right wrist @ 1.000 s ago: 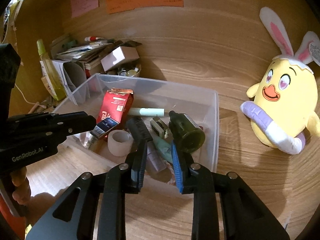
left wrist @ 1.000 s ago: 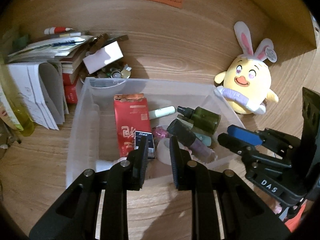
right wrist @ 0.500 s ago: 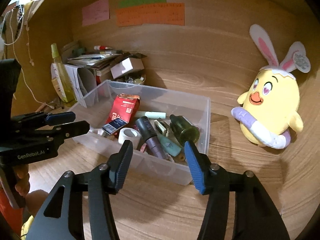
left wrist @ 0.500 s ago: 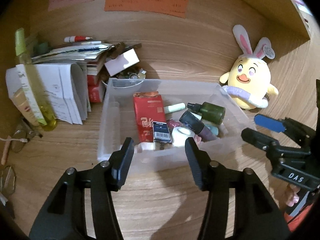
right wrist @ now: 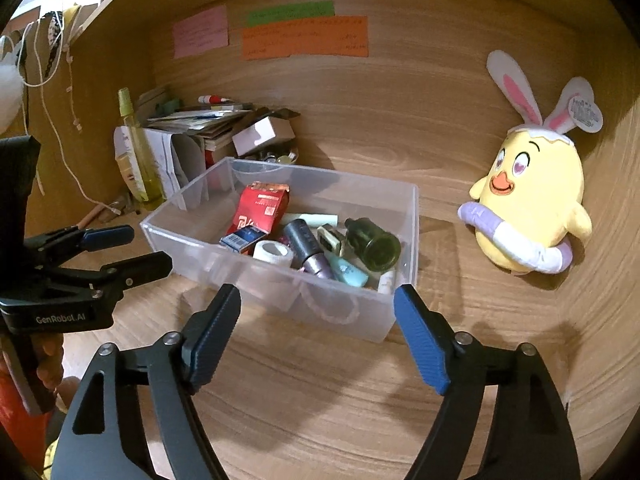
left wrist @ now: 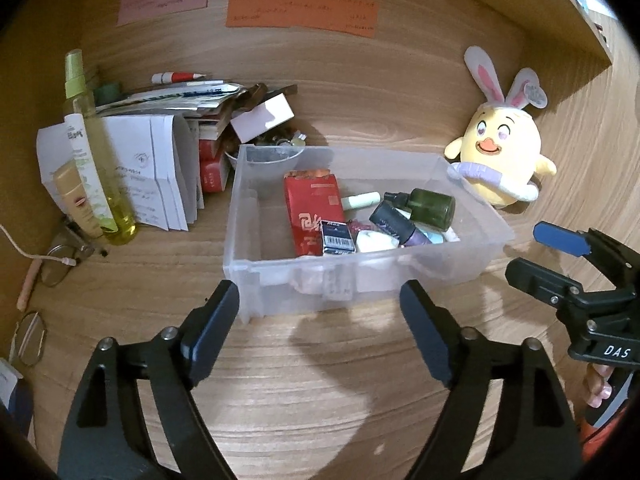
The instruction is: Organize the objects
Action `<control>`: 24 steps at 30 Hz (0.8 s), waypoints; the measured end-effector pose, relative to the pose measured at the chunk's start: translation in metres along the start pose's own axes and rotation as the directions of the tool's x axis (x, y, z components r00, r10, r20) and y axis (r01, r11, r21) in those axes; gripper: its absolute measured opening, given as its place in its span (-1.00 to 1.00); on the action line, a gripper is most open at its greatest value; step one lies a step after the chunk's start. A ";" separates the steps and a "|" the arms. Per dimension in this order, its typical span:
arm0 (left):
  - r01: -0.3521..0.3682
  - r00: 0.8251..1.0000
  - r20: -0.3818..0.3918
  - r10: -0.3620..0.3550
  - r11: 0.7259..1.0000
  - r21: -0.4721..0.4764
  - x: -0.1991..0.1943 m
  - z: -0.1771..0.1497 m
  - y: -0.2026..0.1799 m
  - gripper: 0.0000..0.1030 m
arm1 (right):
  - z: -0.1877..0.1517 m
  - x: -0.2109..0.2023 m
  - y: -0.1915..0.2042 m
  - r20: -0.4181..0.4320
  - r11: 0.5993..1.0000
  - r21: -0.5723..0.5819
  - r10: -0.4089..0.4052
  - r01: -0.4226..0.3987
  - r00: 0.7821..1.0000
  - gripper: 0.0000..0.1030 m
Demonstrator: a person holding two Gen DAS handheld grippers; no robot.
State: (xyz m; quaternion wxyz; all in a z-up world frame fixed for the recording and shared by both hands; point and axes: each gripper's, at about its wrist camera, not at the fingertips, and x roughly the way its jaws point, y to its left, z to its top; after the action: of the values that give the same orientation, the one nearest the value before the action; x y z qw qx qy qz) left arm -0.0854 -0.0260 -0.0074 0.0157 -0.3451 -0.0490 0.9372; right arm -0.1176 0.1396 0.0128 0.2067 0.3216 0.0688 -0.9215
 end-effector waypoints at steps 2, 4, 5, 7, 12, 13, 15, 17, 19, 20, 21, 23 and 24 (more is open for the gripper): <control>-0.004 1.000 0.002 0.004 1.000 0.006 -0.001 -0.003 -0.001 0.67 | -0.003 0.001 0.001 -0.006 1.000 0.005 0.003 -0.003 1.000 0.49; -0.009 1.000 0.001 0.009 1.000 0.013 -0.002 -0.007 -0.003 0.70 | -0.005 0.001 0.001 -0.011 1.000 0.010 0.013 -0.013 1.000 0.49; -0.014 1.000 0.001 0.014 1.000 0.016 -0.002 -0.009 -0.004 0.71 | -0.007 0.001 0.002 -0.013 1.000 0.013 0.018 -0.018 1.000 0.49; -0.017 1.000 0.000 0.017 1.000 0.019 -0.002 -0.012 -0.006 0.72 | -0.009 0.002 0.003 -0.015 1.000 0.016 0.024 -0.024 1.000 0.49; -0.011 1.000 -0.012 0.011 1.000 0.018 0.000 -0.017 -0.009 0.74 | -0.013 0.003 0.003 -0.024 0.999 0.024 0.026 -0.026 0.999 0.49; -0.012 1.000 -0.012 0.013 1.000 0.020 0.001 -0.017 -0.010 0.74 | -0.013 0.004 0.003 -0.024 0.999 0.025 0.027 -0.026 0.999 0.49; -0.015 1.000 -0.015 0.016 1.000 0.022 0.001 -0.018 -0.011 0.74 | -0.014 0.004 0.002 -0.027 0.999 0.030 0.031 -0.030 0.999 0.49; -0.018 1.000 -0.015 0.018 1.000 0.021 0.001 -0.018 -0.012 0.74 | -0.014 0.004 0.001 -0.027 0.999 0.034 0.034 -0.033 0.999 0.49; -0.014 1.000 -0.013 0.015 1.000 0.020 0.002 -0.018 -0.012 0.74 | -0.015 0.003 0.001 -0.026 0.999 0.032 0.034 -0.033 0.999 0.49; -0.013 1.000 -0.012 0.013 1.000 0.019 0.001 -0.018 -0.012 0.74 | -0.014 0.003 0.001 -0.025 0.999 0.031 0.033 -0.032 0.999 0.49; -0.013 1.000 -0.011 0.013 1.000 0.019 0.001 -0.018 -0.013 0.74 | -0.014 0.002 0.000 -0.023 0.999 0.031 0.032 -0.032 0.999 0.50; -0.013 1.000 -0.008 0.014 1.000 0.019 0.000 -0.018 -0.013 0.75 | -0.014 0.001 0.000 -0.021 0.999 0.032 0.033 -0.032 0.999 0.50; -0.014 1.000 -0.006 0.014 1.000 0.020 0.000 -0.017 -0.014 0.75 | -0.014 0.001 0.000 -0.020 0.999 0.032 0.032 -0.031 0.999 0.50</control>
State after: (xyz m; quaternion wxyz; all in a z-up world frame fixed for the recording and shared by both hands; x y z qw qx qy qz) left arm -0.0742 -0.0110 -0.0193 0.0128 -0.3484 -0.0370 0.9365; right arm -0.1106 0.1428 0.0014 0.2156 0.3352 0.0513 -0.9157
